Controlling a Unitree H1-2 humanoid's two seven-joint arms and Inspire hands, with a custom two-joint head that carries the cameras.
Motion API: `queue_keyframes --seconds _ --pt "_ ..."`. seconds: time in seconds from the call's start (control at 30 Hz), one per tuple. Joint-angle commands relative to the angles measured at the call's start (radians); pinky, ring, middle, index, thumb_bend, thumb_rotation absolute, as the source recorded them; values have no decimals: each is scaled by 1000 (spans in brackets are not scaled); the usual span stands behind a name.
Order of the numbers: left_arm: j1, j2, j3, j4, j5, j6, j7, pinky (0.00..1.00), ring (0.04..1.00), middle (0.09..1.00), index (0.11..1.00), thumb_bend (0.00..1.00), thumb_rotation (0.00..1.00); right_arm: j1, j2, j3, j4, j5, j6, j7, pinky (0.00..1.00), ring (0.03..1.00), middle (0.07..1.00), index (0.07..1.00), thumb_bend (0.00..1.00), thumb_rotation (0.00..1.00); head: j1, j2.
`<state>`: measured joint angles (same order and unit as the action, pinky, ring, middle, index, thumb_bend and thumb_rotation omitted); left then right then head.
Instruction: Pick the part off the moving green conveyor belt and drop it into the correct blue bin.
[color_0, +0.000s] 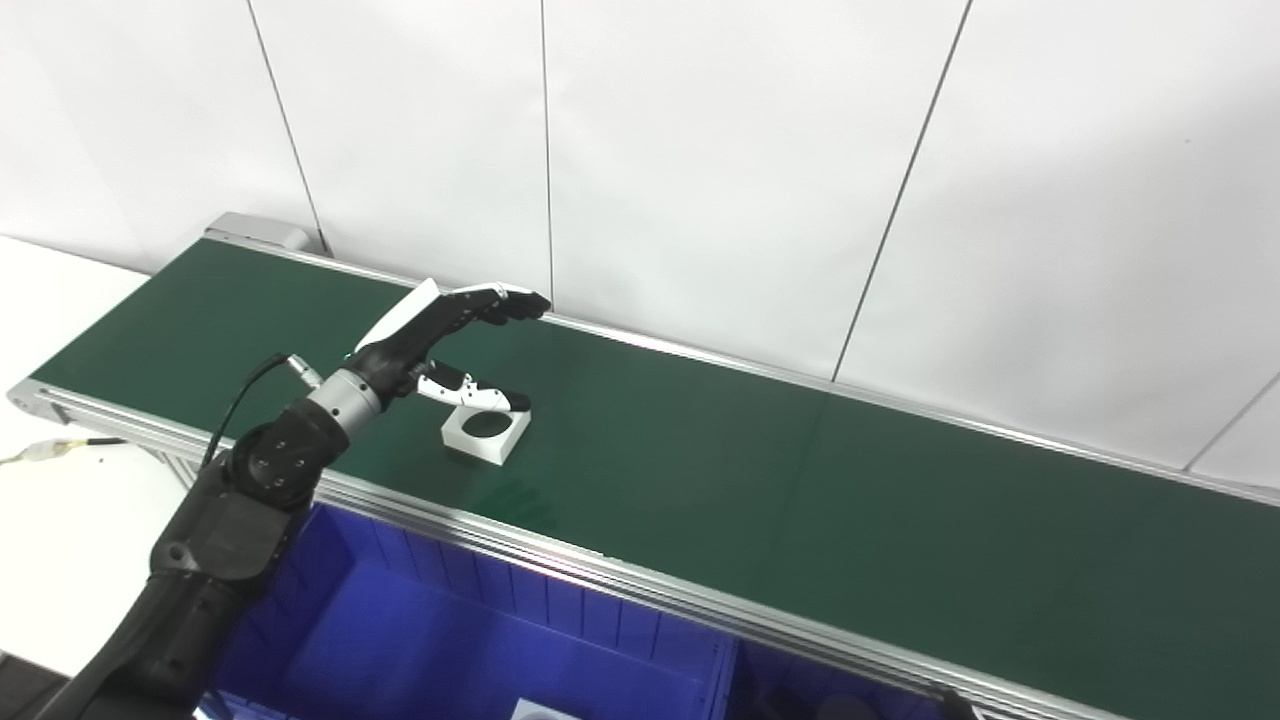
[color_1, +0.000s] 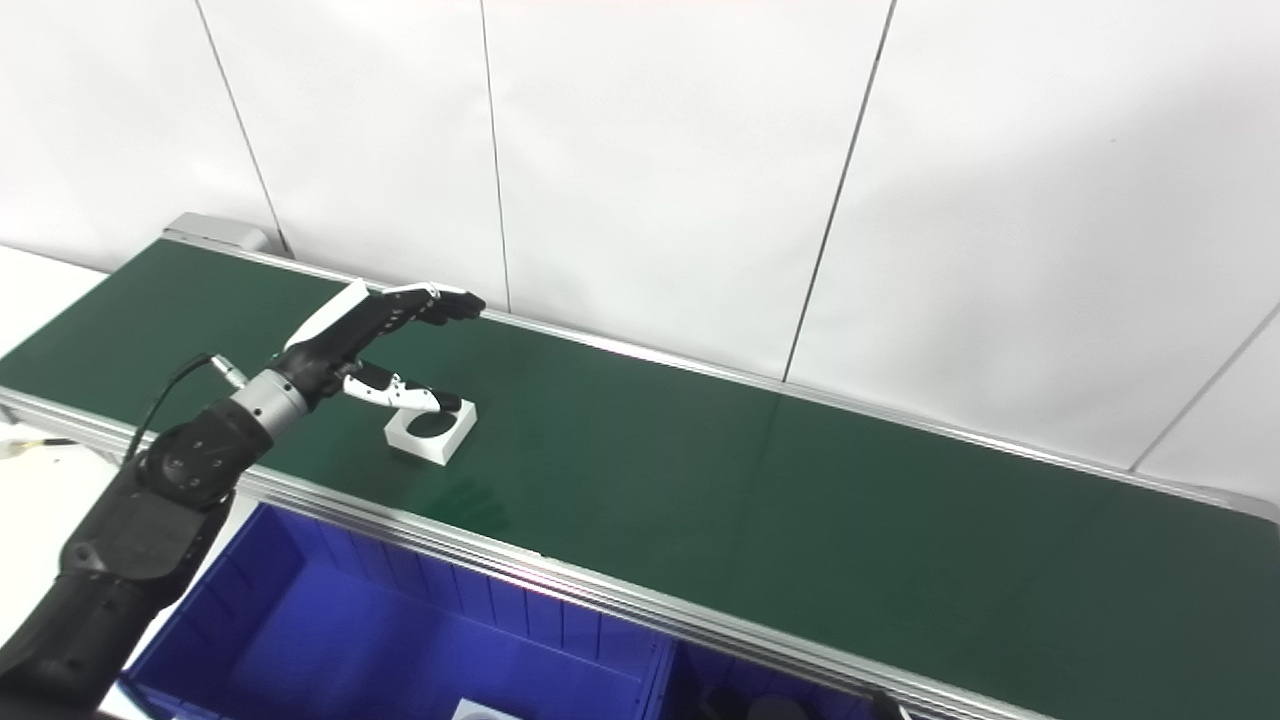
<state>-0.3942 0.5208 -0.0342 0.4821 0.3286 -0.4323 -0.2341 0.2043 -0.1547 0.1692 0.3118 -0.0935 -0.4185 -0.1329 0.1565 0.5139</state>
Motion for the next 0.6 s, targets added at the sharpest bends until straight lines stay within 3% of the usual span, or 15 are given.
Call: queue_keyframes --seconds 0.0,0.13,0.17,0.2,0.4,0.57 --pt "-81 62 -31 9 102 -34 72 732 795 812 796 682 0 -10 -4 1 -35 4 -51 1 813 865 875 860 548 1 0 3" --pt "-117 82 -101 62 215 -36 148 729 812 817 796 745 0 -7 -4 0 -46 3 -51 -2 804 868 884 866 555 6 -5 6" --pt "-130 89 -127 74 259 -36 169 857 831 816 797 782 0 -6 -4 1 -48 3 -51 -2 806 866 879 862 562 3 -9 8" --pt "-138 94 -146 80 286 -36 184 891 834 816 798 790 0 -5 -5 1 -48 3 -51 -2 807 866 878 861 564 1 -9 8" --pt "-185 117 -229 115 319 -36 165 954 863 833 816 835 0 -5 -3 0 -50 10 -51 6 819 869 884 863 572 0 -16 13" --pt "-218 126 -291 150 439 -12 213 996 918 874 835 911 92 -7 -3 5 -49 -18 -51 -19 801 857 876 860 575 0 -23 15"
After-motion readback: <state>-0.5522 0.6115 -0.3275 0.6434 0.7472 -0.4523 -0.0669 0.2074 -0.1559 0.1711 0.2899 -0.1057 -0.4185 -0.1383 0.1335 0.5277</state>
